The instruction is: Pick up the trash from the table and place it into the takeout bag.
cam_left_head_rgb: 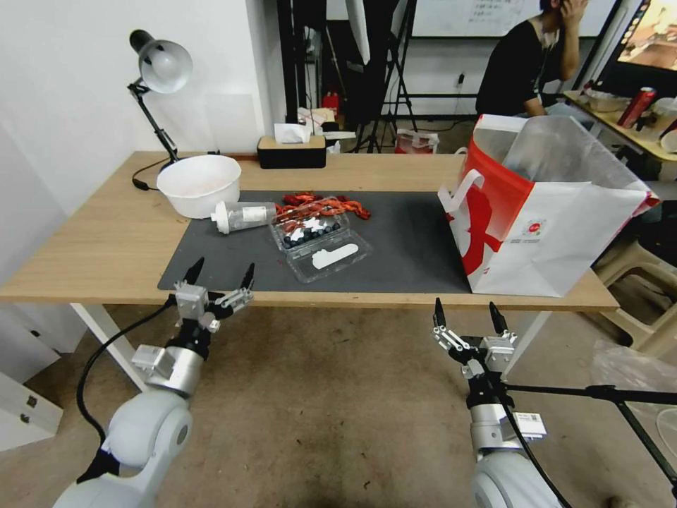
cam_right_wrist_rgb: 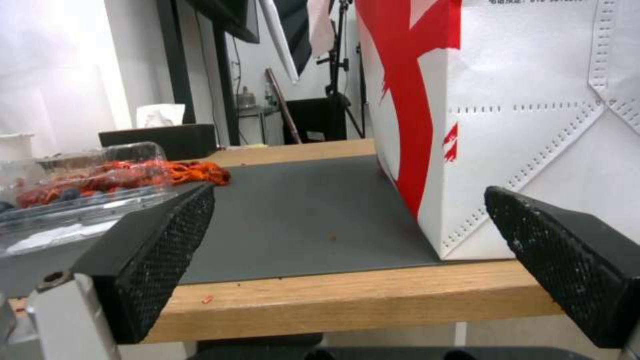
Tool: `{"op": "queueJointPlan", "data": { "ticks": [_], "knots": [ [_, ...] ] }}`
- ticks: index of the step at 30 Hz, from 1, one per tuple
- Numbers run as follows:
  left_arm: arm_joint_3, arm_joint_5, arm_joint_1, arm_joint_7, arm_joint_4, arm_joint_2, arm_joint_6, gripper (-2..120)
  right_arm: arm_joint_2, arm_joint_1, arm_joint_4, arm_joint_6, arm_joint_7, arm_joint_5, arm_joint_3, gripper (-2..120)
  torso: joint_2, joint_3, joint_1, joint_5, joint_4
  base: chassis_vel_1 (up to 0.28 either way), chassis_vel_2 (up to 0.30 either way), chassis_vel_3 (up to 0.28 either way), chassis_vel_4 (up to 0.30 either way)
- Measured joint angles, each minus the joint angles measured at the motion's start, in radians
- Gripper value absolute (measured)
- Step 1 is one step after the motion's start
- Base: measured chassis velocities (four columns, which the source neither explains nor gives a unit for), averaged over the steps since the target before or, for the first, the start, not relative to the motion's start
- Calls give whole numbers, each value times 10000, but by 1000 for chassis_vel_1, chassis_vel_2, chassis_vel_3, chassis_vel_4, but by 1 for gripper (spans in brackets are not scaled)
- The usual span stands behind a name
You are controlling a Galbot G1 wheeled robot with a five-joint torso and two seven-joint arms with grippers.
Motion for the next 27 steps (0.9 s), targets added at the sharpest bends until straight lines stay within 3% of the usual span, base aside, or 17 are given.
{"op": "queueJointPlan", "data": {
  "ticks": [4, 15, 27],
  "knots": [
    [1, 193, 331, 50, 230, -254, -375, 100, 10, 27, -52, 24, 3, 11, 7, 100, 0, 1, 0, -2, 0, 0, 0, 0, 0],
    [13, 259, 376, 91, 432, -354, -567, 100, 39, 15, -125, 79, 5, 22, 19, 100, 0, 1, 0, -1, 0, 0, 0, 0, 0],
    [341, 256, -614, 75, 475, 144, -244, 100, 90, -1, -181, 107, 0, -9, 2, 100, 0, 1, 1, -1, -1, 0, 0, 0, 0]
  ]
}}
